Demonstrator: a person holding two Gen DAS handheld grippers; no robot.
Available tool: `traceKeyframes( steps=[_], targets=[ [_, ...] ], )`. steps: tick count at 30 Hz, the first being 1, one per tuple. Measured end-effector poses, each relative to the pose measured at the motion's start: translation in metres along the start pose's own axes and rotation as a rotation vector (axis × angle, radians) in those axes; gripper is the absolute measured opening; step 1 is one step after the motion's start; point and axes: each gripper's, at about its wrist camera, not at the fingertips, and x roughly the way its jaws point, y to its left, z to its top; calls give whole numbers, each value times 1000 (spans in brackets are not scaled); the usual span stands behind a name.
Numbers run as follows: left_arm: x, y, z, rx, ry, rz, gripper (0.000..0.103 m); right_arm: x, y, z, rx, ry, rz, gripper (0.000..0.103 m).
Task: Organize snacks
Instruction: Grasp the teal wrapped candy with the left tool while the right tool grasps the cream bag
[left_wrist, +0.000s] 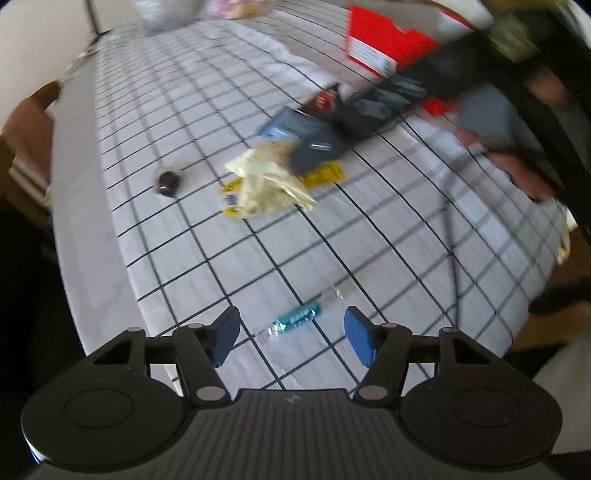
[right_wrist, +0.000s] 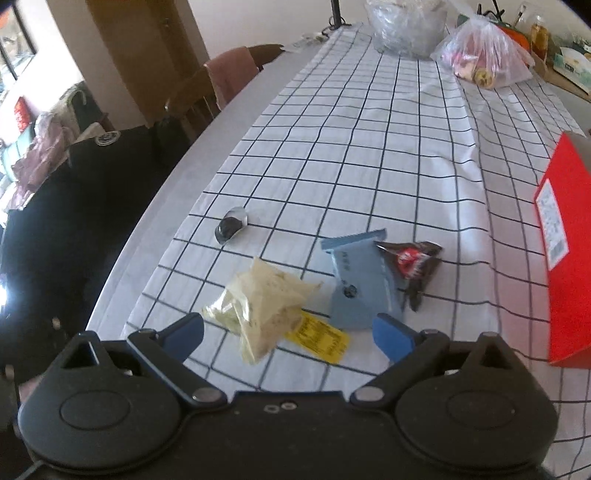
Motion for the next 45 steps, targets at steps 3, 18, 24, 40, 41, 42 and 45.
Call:
traceKeyframes(
  steps=[3, 18, 24, 40, 41, 42, 45],
  targets=[
    [6, -2, -1, 66, 20, -8, 62, 11, 8, 9, 35, 10, -27, 98],
    [29, -8, 3, 227, 66, -72, 41, 52, 17, 22, 101, 97, -69, 77],
    [35, -5, 3, 218, 90, -84, 33, 54, 15, 19, 93, 120, -24, 58],
    [38, 5, 7, -45, 72, -83, 10, 32, 1, 0, 58, 80, 2, 31],
    [38, 8, 7, -90, 68, -86, 10, 30, -1, -2, 62, 75, 2, 30],
    [37, 11, 7, -136, 63, -90, 10, 28, -4, -4, 67, 70, 0, 30],
    [34, 19, 4, -247, 44, -95, 10, 19, -11, -9, 79, 58, -4, 30]
  ],
)
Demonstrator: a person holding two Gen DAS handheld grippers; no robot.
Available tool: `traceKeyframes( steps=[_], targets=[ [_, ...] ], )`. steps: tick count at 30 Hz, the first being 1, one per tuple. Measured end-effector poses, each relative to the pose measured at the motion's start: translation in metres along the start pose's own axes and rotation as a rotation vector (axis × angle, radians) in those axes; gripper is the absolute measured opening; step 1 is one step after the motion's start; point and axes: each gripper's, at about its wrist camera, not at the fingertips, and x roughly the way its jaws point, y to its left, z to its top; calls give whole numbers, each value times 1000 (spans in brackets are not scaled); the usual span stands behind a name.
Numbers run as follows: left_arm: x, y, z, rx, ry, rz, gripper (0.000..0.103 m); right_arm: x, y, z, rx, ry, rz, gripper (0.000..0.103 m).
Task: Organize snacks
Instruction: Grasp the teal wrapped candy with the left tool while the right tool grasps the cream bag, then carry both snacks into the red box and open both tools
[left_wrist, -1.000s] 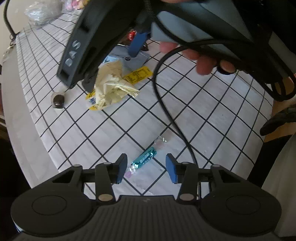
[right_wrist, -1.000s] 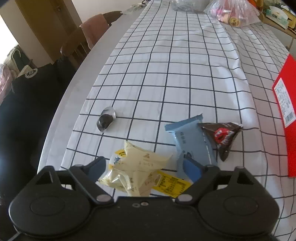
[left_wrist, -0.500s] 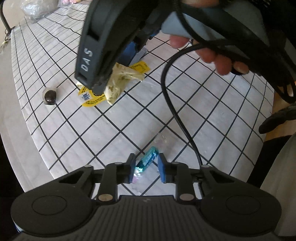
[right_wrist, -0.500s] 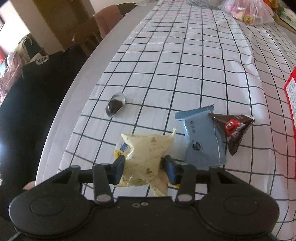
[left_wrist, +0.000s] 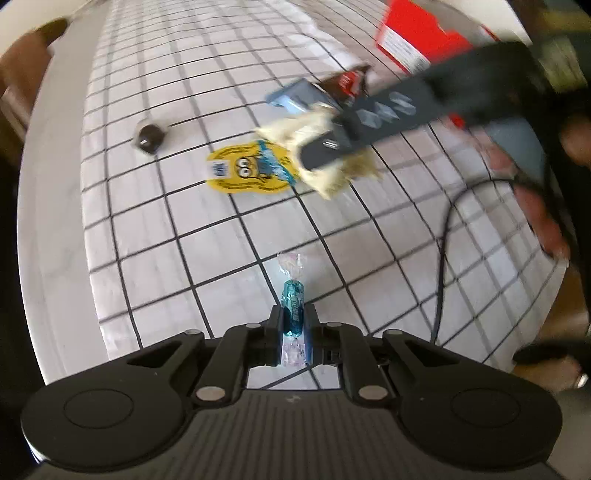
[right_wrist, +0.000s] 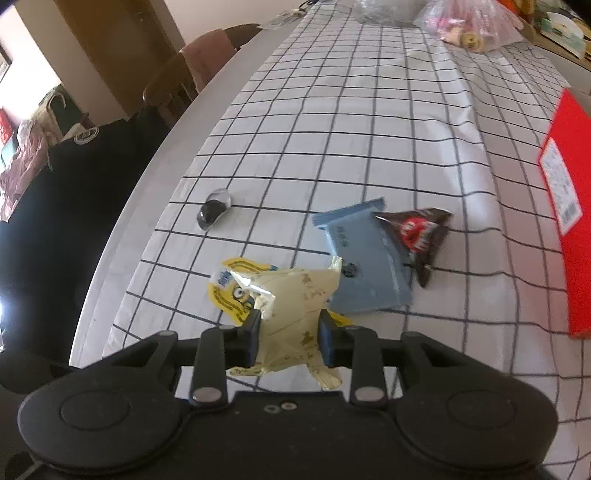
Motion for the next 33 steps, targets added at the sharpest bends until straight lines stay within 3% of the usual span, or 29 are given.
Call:
traceKeyframes(
  steps=[8, 14, 23, 33],
  targets=[
    [-10, 8, 4, -179, -56, 23, 10, -34, -18, -6, 19, -62, -11, 30],
    [-29, 6, 16, -239, -127, 25, 10, -63, -38, -7, 37, -116, -24, 30],
    [-65, -29, 55, -188, -243, 28, 10, -119, -84, -5, 71, -229, -55, 30],
    [-77, -100, 117, -121, -331, 15, 10, -173, -146, -4, 94, -322, -125, 30]
  ],
)
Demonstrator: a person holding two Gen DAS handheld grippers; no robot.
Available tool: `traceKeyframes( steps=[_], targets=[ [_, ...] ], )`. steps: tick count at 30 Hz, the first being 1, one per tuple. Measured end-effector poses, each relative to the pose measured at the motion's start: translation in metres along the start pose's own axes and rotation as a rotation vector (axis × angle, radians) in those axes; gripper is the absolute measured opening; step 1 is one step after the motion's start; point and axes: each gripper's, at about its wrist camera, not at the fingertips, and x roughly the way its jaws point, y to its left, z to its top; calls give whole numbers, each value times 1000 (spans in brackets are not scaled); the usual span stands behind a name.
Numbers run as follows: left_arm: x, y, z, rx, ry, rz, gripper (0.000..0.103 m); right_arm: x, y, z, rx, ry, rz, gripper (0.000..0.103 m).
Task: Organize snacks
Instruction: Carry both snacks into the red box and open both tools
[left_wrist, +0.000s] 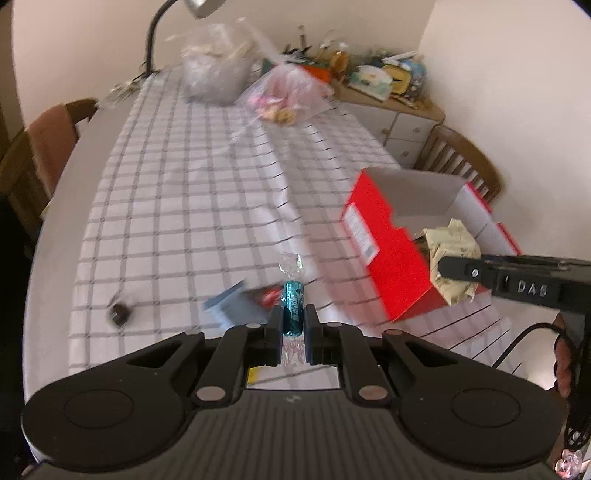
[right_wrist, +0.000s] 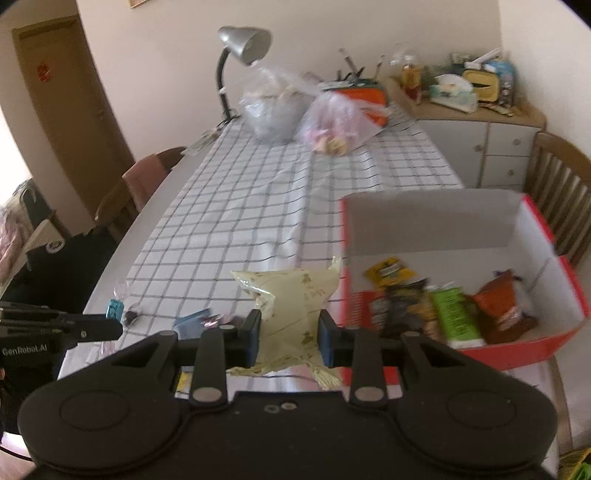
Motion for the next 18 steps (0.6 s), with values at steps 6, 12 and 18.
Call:
traceKeyframes(
  steps=[6, 12, 18],
  targets=[
    [20, -53, 28, 50, -11, -37, 10, -15, -46, 9, 22, -26, -54, 30],
    [47, -97, 49, 82, 14, -58, 10, -24, -95, 17, 41, -29, -108, 30],
    [74, -134, 62, 89, 40, -73, 10, -23, -138, 22, 53, -18, -150, 30]
  ],
)
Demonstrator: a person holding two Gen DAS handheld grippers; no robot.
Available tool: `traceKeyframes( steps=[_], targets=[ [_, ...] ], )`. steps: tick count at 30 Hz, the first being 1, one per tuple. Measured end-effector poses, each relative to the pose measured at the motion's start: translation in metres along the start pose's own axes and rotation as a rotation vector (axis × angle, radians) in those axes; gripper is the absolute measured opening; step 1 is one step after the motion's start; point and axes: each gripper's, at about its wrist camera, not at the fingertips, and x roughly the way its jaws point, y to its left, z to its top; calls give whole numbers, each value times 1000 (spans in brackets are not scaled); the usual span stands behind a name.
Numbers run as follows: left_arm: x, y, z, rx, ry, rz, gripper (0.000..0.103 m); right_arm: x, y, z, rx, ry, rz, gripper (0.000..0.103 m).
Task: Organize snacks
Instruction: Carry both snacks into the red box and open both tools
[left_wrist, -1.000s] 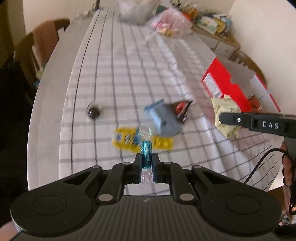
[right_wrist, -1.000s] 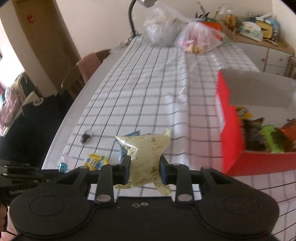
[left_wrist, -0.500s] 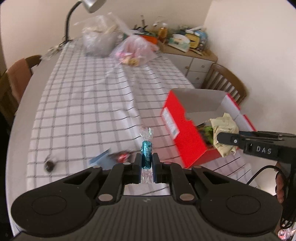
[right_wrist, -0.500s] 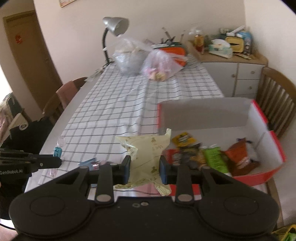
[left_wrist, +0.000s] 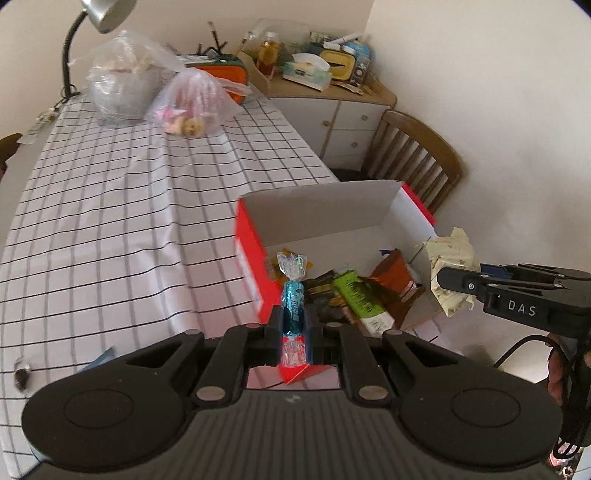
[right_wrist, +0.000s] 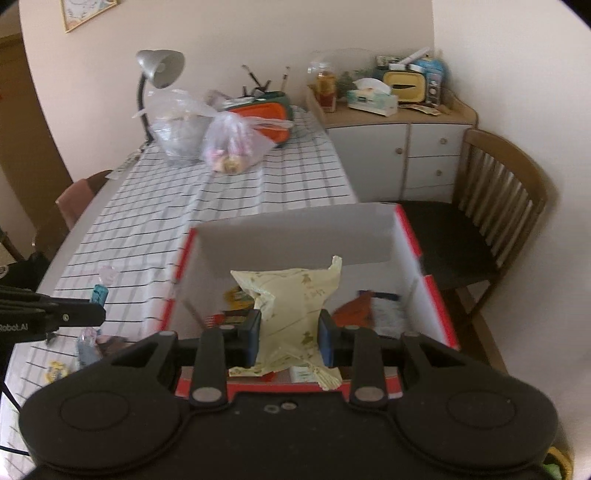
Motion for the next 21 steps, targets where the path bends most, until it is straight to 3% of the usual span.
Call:
traceKeyframes(
  steps=[10, 21],
  targets=[
    [51, -38, 21, 4, 48, 3, 11, 31, -49, 10, -6, 46, -32, 30],
    [109, -59, 38, 18, 118, 66, 11, 81, -60, 16, -65, 151, 0, 30]
  ],
)
